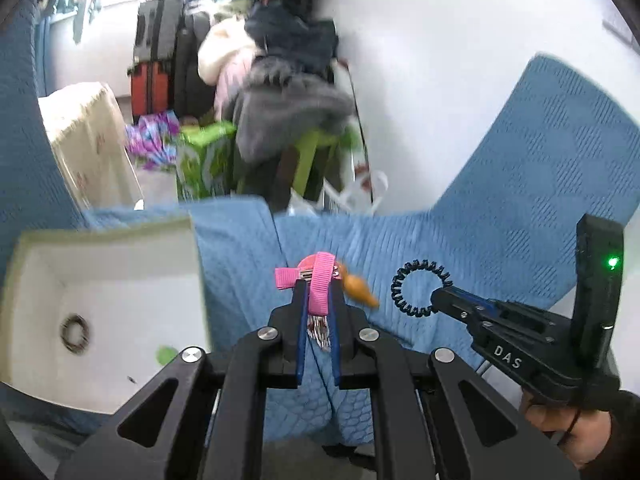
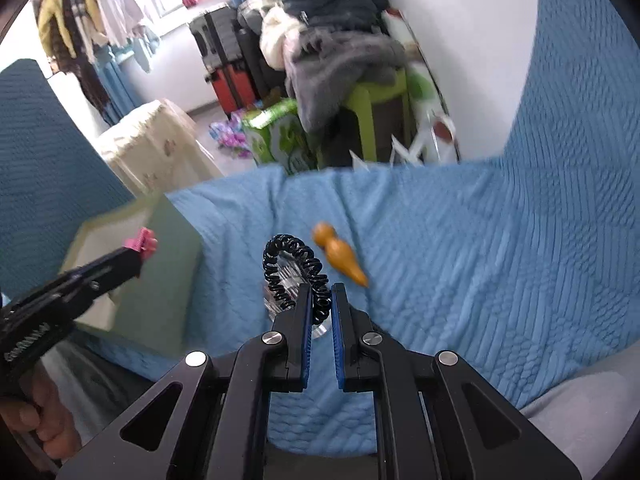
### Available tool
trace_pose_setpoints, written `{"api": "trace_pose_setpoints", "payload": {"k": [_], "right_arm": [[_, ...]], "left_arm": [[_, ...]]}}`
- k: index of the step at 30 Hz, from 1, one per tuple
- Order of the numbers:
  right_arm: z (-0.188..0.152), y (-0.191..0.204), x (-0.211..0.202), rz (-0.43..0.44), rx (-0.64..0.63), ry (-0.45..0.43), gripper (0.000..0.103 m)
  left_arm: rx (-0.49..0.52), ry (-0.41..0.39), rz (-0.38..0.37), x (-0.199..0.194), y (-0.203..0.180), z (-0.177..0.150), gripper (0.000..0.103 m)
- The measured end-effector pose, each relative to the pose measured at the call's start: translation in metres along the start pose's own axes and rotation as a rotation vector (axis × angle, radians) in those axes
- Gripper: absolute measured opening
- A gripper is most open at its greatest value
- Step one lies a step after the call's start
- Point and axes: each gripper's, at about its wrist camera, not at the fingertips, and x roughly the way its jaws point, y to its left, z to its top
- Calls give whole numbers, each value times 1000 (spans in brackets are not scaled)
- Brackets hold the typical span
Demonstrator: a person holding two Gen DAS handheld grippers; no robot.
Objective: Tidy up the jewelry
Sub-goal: 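Carry the pink clip and coil tie into the box and release both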
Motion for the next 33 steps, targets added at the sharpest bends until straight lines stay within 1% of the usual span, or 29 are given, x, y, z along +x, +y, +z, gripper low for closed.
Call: {"api": "trace_pose_setpoints", "payload": {"k": [5, 8, 9, 15, 18, 23, 29, 33], "right_arm": [[33, 26, -35, 28, -21, -91, 7], [47, 43, -51, 54, -40, -129, 7], [52, 51, -58, 62, -48, -147, 7], [71, 88, -80, 122, -68, -194, 7], [78, 105, -82, 145, -95, -208, 8], [77, 133, -71, 172, -135, -192, 8], [61, 157, -34, 193, -164, -106, 8], [50, 170, -8, 202, -191, -55, 8]], "left_arm": [[-24, -85, 15, -45, 16, 26, 9], [-42, -97, 17, -59, 28, 35, 9], [-40, -107, 31, -64, 30, 36, 9], [-46, -163, 81, -100, 50, 45, 9], [-44, -187, 103, -114, 59, 47, 9], [-53, -177, 136, -117, 77, 42, 9], [-102, -114, 158, -100, 109, 25, 9], [-133, -68, 187, -85, 132, 12, 9]]}}
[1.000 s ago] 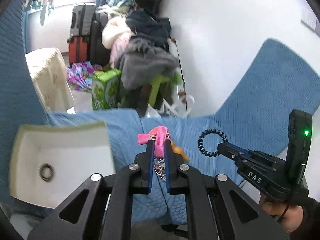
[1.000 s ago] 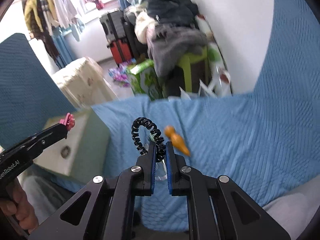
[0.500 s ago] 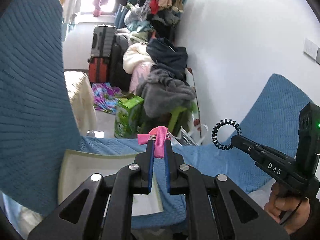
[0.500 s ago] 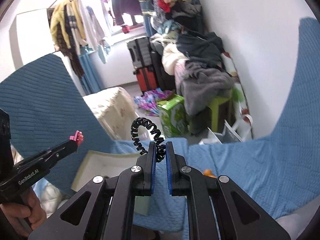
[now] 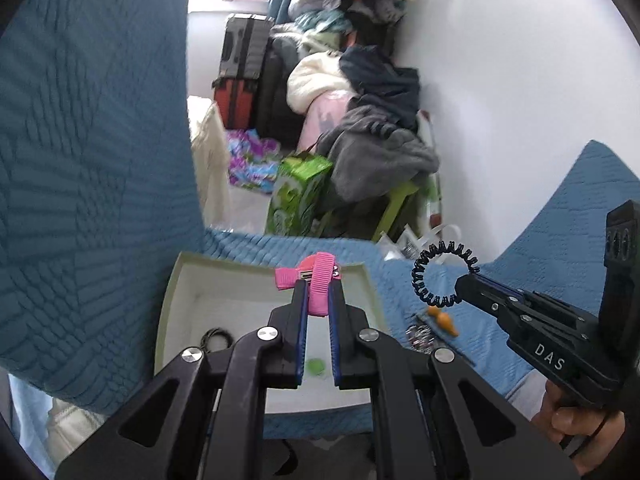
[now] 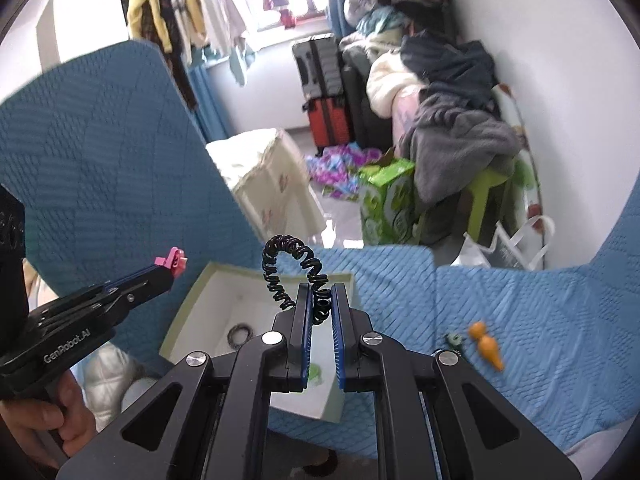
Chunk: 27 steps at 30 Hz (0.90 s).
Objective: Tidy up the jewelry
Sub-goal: 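Carry the pink clip and coil tie into the box and release both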
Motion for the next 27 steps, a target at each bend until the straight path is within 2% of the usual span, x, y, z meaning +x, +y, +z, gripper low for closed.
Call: {"api": "trace_pose_setpoints", "payload": {"k": [3, 14, 21, 27], "right_arm": [[-9, 5, 24, 0, -8, 51, 8], [-40, 19, 92, -2, -51, 204, 8], [-46, 19, 102, -3, -50, 237, 8], [-38, 15, 89, 15, -35, 216, 9]], "left_arm": [[8, 35, 58, 18, 11, -7, 9], [-31, 165, 80, 71, 39, -32, 9], [-41, 180, 81, 76, 40, -30, 9], [-49, 153, 86, 62, 36, -22, 13]]}}
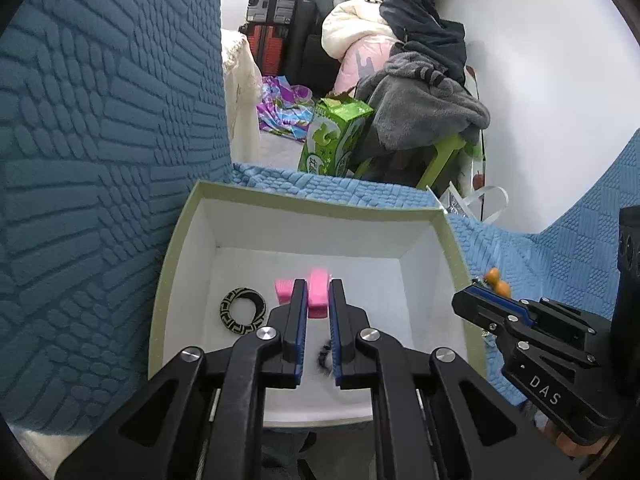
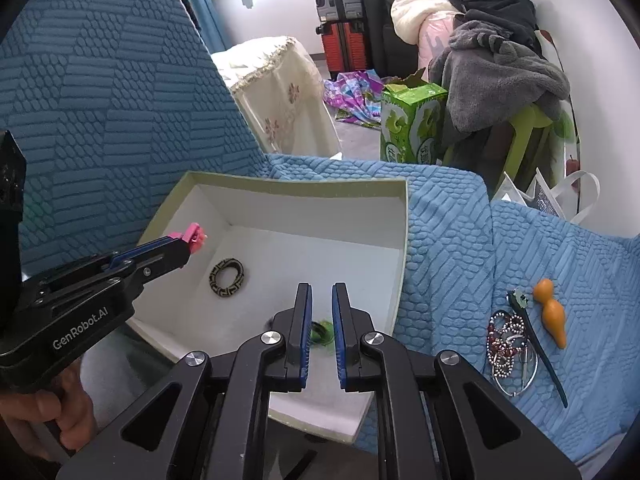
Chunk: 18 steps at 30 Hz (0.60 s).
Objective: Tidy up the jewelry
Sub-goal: 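Carry the pink clip and coil tie into the box and release both, then move both tools back toward the remaining jewelry on the sofa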
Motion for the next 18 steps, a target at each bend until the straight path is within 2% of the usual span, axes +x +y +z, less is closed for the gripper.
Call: {"api": "trace_pose_setpoints", "payload": {"k": [2, 3, 4, 7, 9, 18], "right_arm": [[3, -3, -10, 4, 4, -18, 10], [4, -4, -15, 6, 7, -24, 10], [7, -5, -21, 8, 10, -35, 11], [14, -8, -44, 15, 9, -77, 14], [18, -10, -60, 21, 7, -109, 21], [27, -23, -128, 28, -11, -237, 21]], "left_arm": [[-3, -13, 0, -9, -3, 2, 24], [-5, -28, 2, -15, -5, 4, 35], [-5, -44, 2, -21, -7, 5, 41], [6, -83, 1, -39, -17, 11, 42], [20, -108, 2, -51, -26, 15, 43], [58, -223, -28, -100, -67, 24, 44]]}}
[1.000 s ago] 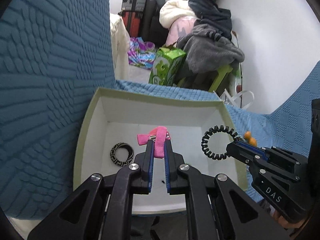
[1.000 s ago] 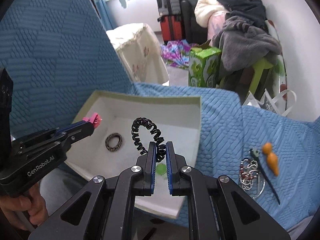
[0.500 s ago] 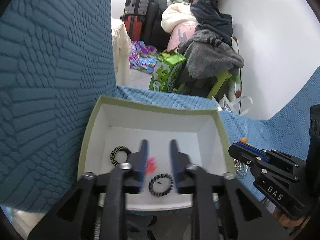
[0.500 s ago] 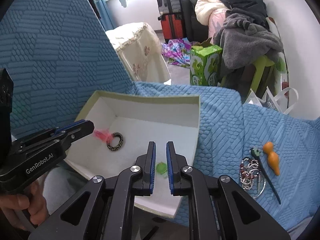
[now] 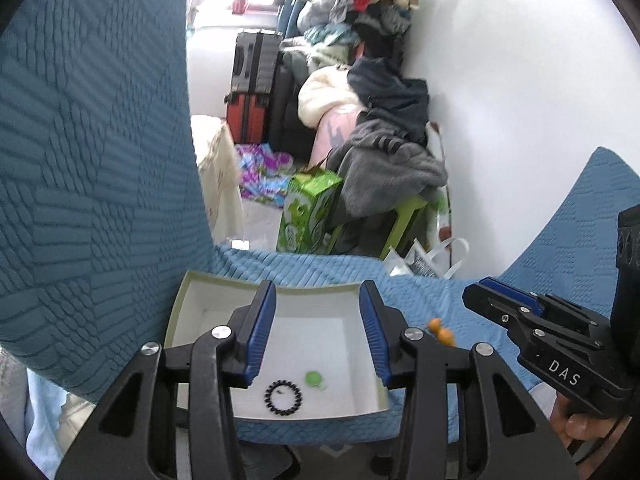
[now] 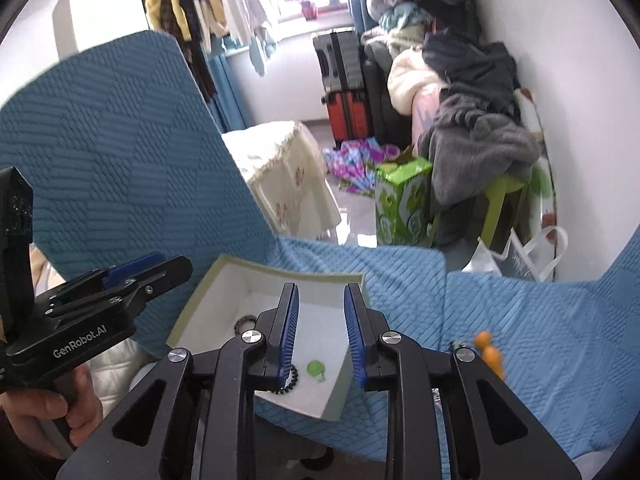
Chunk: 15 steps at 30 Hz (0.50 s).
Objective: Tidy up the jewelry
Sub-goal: 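Move both tools back toward the remaining jewelry on the sofa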
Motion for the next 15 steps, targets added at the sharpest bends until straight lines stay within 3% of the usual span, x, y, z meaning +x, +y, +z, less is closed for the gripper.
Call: {"api": "trace_pose_setpoints", "payload": {"k": [15], "right_arm": [[-16, -52, -52, -87, 10, -88, 21]], "left_arm": [[57, -38, -87, -7, -59, -7, 44]]}}
